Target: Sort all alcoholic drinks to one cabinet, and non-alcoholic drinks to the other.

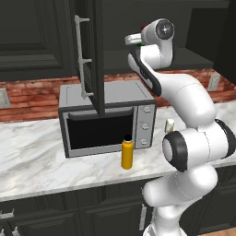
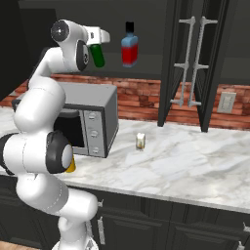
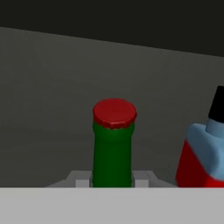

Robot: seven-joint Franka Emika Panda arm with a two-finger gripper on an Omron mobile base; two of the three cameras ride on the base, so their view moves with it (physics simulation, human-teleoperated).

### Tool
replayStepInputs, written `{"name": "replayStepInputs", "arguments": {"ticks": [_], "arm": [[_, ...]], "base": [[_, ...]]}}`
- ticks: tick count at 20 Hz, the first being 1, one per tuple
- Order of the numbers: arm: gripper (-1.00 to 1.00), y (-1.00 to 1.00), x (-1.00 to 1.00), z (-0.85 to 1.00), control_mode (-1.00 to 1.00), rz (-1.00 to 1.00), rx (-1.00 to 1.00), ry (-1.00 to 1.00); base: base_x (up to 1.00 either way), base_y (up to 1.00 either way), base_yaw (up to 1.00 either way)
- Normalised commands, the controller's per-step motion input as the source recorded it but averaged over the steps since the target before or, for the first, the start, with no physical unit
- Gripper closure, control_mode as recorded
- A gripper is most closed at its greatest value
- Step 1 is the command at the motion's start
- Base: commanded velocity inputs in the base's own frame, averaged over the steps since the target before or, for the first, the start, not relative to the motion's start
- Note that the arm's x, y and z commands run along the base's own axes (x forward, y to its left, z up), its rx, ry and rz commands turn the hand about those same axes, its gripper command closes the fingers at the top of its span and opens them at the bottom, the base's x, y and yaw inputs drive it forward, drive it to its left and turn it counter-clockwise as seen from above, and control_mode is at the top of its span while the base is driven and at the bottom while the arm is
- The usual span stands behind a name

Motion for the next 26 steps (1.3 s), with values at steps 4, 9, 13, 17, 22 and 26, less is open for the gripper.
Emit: {"name": "replayStepInputs", "arguments": {"ticks": [4,9,13,17,22,26], "arm": [[1.0,0.0,0.16,-0.26,-1.0,0.0,0.0,0.01],[1.0,0.0,0.19,-0.42,-1.0,0.0,0.0,0.04],[1.0,0.0,0.2,-0.48,-1.0,0.0,0.0,0.03],[1.0,0.0,0.19,-0.46,-1.0,0.0,-0.01,0.02],[1.0,0.05,0.23,-0.44,-1.0,0.0,-0.03,0.0],[-1.0,0.04,0.18,-0.25,-1.0,0.0,0.0,0.0]], "base": [[0.0,0.0,0.0],[0.0,0.0,0.0],[0.0,0.0,0.0],[0.0,0.0,0.0],[0.0,0.0,0.0],[0.0,0.0,0.0]]}}
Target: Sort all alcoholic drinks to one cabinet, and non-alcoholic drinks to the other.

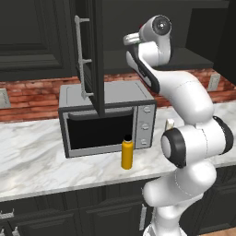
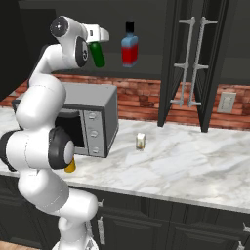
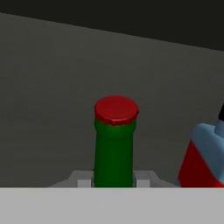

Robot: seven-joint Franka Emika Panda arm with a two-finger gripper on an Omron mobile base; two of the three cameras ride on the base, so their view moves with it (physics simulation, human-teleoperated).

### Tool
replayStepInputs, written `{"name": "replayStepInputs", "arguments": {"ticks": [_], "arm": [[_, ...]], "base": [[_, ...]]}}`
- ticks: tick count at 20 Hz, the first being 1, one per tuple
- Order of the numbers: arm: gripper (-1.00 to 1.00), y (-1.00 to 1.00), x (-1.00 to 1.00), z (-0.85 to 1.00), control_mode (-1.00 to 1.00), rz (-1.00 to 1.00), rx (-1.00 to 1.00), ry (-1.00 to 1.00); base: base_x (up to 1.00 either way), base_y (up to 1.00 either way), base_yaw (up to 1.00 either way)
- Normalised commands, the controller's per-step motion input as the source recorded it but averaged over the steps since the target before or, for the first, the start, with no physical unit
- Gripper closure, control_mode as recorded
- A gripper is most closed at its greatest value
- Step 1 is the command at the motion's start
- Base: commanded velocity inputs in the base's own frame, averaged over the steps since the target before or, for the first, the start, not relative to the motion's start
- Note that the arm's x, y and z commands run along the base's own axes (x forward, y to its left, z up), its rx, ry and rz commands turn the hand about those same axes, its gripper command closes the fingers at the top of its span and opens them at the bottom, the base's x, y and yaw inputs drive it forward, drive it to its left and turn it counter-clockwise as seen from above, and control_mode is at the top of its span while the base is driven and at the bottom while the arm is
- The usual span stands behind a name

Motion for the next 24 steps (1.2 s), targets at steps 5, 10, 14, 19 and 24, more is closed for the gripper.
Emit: {"name": "replayStepInputs", "arguments": {"ticks": [5,10,14,19,24], "arm": [[-1.0,0.02,0.2,-0.21,-1.0,0.0,0.0,0.0],[-1.0,0.0,0.19,-0.2,-1.0,0.0,0.0,0.0],[-1.0,0.0,0.18,-0.18,-1.0,0.0,0.0,0.0],[-1.0,0.0,0.14,-0.1,-1.0,0.0,0.0,0.0],[-1.0,0.0,0.02,0.0,-1.0,0.0,0.0,0.06]], "base": [[0.0,0.0,0.0],[0.0,0.0,0.0],[0.0,0.0,0.0],[0.0,0.0,0.0],[0.0,0.0,0.0]]}}
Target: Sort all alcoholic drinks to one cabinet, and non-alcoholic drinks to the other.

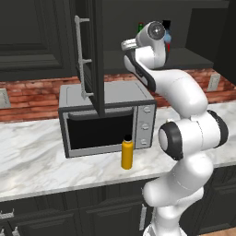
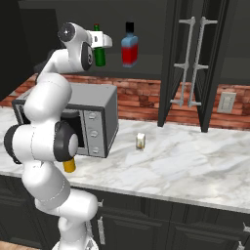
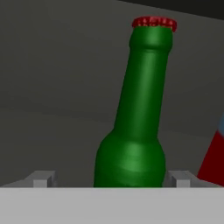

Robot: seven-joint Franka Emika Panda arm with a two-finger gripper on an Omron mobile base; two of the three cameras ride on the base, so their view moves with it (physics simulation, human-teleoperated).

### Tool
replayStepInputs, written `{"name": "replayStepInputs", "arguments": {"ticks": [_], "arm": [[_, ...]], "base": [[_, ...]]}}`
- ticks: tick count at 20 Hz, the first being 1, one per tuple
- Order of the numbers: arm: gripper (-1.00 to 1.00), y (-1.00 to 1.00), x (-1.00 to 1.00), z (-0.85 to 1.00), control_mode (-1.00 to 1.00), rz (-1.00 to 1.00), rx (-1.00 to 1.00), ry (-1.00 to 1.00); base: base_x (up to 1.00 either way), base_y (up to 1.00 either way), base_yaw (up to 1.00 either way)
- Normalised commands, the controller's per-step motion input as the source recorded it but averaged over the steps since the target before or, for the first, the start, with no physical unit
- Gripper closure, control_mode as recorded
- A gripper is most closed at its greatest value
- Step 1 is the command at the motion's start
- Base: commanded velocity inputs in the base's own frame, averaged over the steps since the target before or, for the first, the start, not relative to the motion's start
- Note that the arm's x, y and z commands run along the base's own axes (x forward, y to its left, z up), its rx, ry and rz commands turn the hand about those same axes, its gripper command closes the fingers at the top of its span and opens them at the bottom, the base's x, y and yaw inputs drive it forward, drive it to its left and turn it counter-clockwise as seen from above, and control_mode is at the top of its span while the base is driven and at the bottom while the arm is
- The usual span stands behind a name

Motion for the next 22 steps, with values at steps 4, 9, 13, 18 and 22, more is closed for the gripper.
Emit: {"name": "replayStepInputs", "arguments": {"ticks": [4,9,13,18,22], "arm": [[-1.0,0.0,-0.03,0.04,-1.0,0.0,0.0,0.01],[-1.0,0.0,-0.16,0.07,-1.0,0.0,0.0,0.02],[-1.0,0.0,-0.3,0.01,-1.0,0.0,0.0,0.07],[-1.0,0.0,-0.38,0.0,-1.0,0.0,0.0,0.08],[-1.0,0.0,-0.44,0.0,-1.0,0.0,0.0,0.07]], "base": [[0.0,0.0,0.0],[0.0,0.0,0.0],[0.0,0.0,0.0],[0.0,0.0,0.0],[0.0,0.0,0.0]]}}
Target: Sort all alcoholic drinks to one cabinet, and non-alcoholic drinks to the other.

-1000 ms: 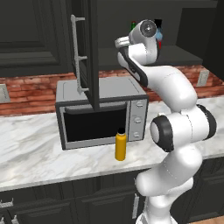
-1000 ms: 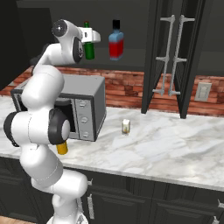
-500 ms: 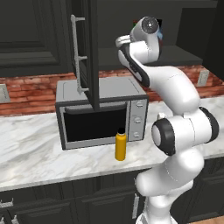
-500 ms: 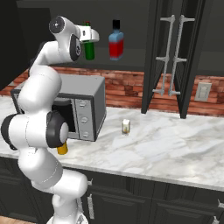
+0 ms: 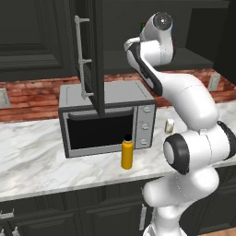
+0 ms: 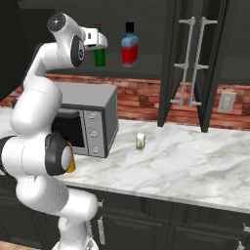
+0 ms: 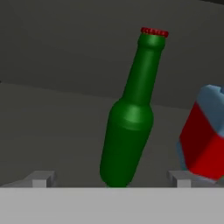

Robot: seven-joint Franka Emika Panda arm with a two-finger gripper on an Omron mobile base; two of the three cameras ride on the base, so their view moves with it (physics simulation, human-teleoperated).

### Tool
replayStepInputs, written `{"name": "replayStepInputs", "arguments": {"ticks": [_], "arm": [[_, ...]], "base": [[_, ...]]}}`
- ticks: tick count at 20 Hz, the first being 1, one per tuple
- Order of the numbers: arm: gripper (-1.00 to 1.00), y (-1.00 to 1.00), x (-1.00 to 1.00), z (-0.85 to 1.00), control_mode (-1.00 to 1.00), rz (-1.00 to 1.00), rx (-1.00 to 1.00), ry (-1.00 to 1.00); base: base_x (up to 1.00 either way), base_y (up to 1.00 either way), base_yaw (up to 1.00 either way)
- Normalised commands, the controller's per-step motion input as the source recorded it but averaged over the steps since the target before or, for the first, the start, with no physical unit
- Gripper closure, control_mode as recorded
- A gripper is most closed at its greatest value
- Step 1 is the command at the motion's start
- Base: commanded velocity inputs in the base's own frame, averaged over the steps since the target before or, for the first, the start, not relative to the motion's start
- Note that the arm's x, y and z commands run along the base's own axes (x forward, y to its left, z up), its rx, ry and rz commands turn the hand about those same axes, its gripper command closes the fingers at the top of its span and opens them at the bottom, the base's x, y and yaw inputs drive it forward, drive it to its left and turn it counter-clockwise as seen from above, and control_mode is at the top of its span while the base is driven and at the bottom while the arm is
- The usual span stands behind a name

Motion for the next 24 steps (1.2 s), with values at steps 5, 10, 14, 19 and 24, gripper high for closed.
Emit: {"name": "replayStepInputs", "arguments": {"ticks": [5,10,14,19,24], "arm": [[-1.0,-0.02,-0.44,-0.05,-1.0,0.0,0.0,0.07],[-1.0,-0.08,-0.48,-0.15,-1.0,0.0,0.0,0.02],[-1.0,-0.07,-0.45,-0.18,-1.0,0.0,0.0,0.02],[-1.0,-0.07,-0.44,-0.22,-1.0,0.0,0.0,0.01],[-1.0,-0.03,-0.36,-0.25,-1.0,0.0,0.0,0.0]], "base": [[0.0,0.0,0.0],[0.0,0.0,0.0],[0.0,0.0,0.0],[0.0,0.0,0.0],[0.0,0.0,0.0]]}}
